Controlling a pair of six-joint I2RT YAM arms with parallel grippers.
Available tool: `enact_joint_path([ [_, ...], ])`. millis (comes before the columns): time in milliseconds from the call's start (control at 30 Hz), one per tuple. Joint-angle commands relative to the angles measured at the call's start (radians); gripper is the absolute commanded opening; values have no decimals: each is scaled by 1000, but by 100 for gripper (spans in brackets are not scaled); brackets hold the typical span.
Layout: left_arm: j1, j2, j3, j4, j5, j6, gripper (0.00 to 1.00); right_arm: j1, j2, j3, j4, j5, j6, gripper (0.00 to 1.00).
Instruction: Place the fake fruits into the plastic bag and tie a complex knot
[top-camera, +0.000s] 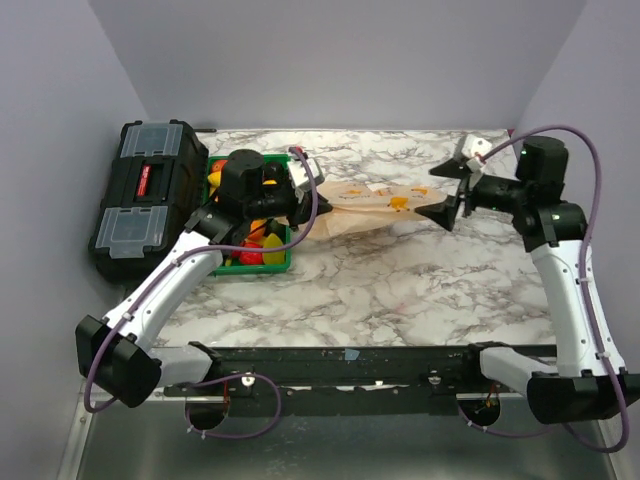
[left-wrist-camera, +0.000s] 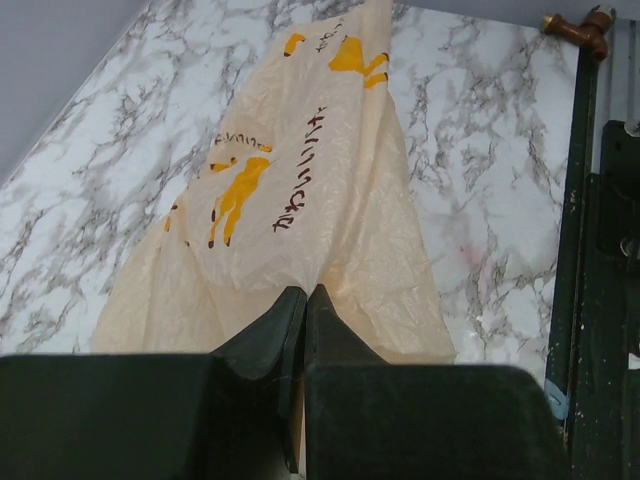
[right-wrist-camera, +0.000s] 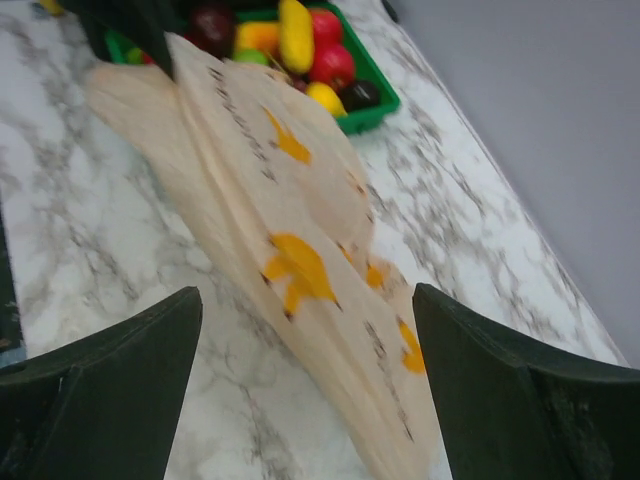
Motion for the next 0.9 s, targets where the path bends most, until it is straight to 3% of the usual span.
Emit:
enact_joint_path([
  [0, -46, 45, 122, -67, -46, -76, 0, 295, 13, 11, 239, 128, 248, 89],
  [167, -68, 84, 192, -113, -37, -105, 0, 527, 79, -51, 400, 290, 256, 89],
  [300, -76, 91, 230, -112, 22, -147, 0, 582, 124, -128, 510, 361, 212, 82],
  [467, -84, 95, 274, -72, 76, -288, 0, 598, 148, -173, 508, 360, 182, 51],
  [600, -87, 91, 310, -74, 129, -307, 0, 598, 119, -191, 515, 369, 206, 4],
  [633, -78, 79, 320, -98, 128, -287, 7, 598, 109, -192, 513, 380, 208, 1],
  [733, 34, 37, 338, -193, 189, -155, 75, 597, 56, -208, 511, 389, 197, 1],
  [800, 140, 29, 367, -318, 216, -3, 91, 597, 22, -214, 510, 357, 194, 1],
  [867, 237, 41, 397, -446, 211, 161, 94, 596, -8, -218, 504, 323, 185, 1],
])
